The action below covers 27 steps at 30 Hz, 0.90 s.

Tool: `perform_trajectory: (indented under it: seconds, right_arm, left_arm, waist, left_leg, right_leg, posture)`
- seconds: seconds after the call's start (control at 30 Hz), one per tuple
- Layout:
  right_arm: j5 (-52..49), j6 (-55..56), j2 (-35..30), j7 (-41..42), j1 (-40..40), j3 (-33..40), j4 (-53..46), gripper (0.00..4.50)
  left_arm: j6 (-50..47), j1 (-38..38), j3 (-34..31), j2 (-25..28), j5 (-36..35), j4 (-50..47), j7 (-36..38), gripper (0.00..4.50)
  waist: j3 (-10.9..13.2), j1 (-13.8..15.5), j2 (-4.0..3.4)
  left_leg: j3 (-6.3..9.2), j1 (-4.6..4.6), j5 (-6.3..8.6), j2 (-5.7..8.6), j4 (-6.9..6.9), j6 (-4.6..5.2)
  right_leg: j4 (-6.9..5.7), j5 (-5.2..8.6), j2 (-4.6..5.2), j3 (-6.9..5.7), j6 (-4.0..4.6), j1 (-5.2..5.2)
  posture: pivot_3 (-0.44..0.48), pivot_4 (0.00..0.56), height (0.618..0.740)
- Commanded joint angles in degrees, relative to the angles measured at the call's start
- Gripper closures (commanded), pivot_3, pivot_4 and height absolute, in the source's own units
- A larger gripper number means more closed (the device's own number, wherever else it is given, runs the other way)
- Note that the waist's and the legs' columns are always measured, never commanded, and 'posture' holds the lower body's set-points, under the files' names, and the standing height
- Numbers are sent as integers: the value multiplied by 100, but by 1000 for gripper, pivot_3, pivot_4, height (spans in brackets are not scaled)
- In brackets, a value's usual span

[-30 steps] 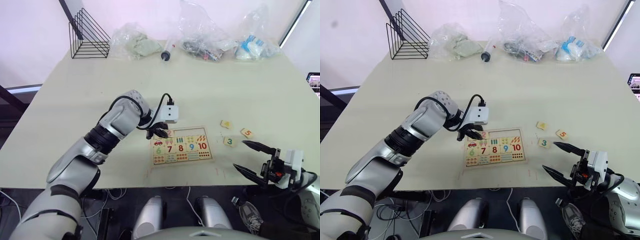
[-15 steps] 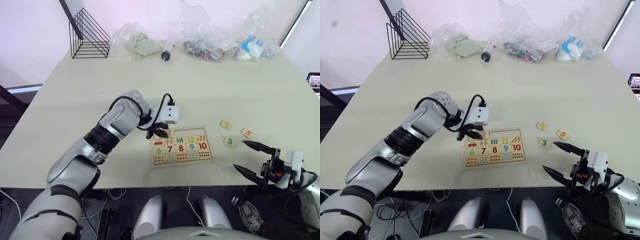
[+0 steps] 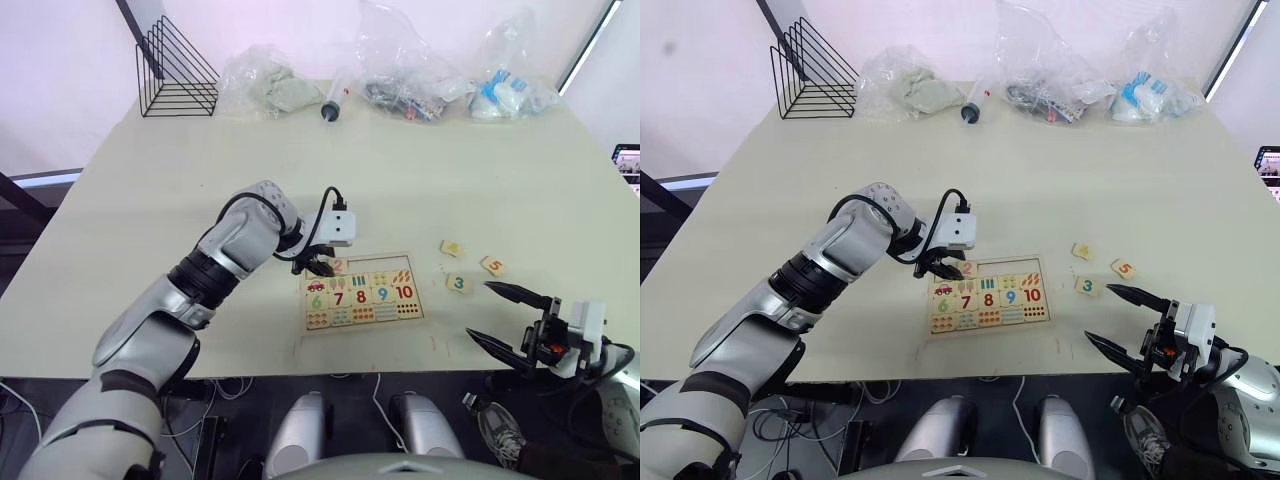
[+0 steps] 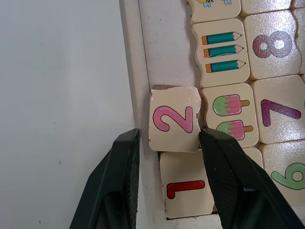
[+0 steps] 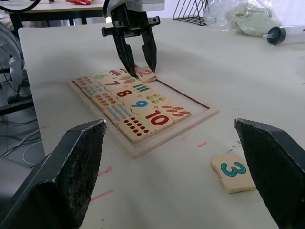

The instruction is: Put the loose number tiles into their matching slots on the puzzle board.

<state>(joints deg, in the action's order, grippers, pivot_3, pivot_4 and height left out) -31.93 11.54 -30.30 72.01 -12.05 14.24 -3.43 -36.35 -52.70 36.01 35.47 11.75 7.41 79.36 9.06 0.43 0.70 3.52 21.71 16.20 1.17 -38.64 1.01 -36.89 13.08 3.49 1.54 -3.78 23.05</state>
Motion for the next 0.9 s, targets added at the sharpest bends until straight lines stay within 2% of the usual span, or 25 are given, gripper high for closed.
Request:
perform_trajectory:
  seconds: [0.03,0.9]
  right_arm:
    - [-47,98,-13,1,-6,22,-50,0]
    - [-35,127,-28,31,-26,-11,-11,0]
  left_arm:
    - [-20,-51,-129,94,-60,-214,103,2448]
    - [-154,-20,-157,283,-279,-554,267,2448]
  waist:
    - [0,-1,0]
    - [0,-60,0]
  left_leg:
    - [0,0,0,0,0,0]
    - [1,1,0,0,0,0]
  right_leg:
    - [0,0,0,0,0,0]
    - [0,0,0,0,0,0]
  posture:
    - [0,150,740]
    - [0,150,740]
